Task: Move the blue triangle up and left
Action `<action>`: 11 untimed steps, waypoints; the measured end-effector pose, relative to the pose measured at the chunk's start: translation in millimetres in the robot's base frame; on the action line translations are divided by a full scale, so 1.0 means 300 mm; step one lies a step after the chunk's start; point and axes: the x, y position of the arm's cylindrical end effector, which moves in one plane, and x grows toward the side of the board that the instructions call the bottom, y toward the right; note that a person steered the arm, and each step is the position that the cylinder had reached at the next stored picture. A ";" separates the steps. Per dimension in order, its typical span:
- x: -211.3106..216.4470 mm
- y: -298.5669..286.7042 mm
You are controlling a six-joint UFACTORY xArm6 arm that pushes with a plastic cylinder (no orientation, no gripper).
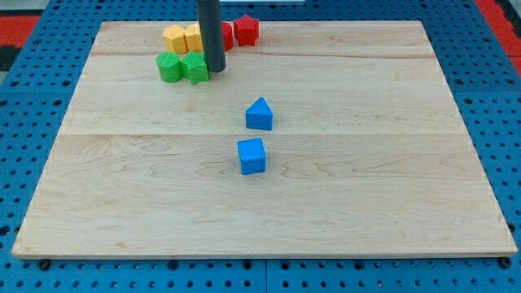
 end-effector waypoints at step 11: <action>0.447 0.156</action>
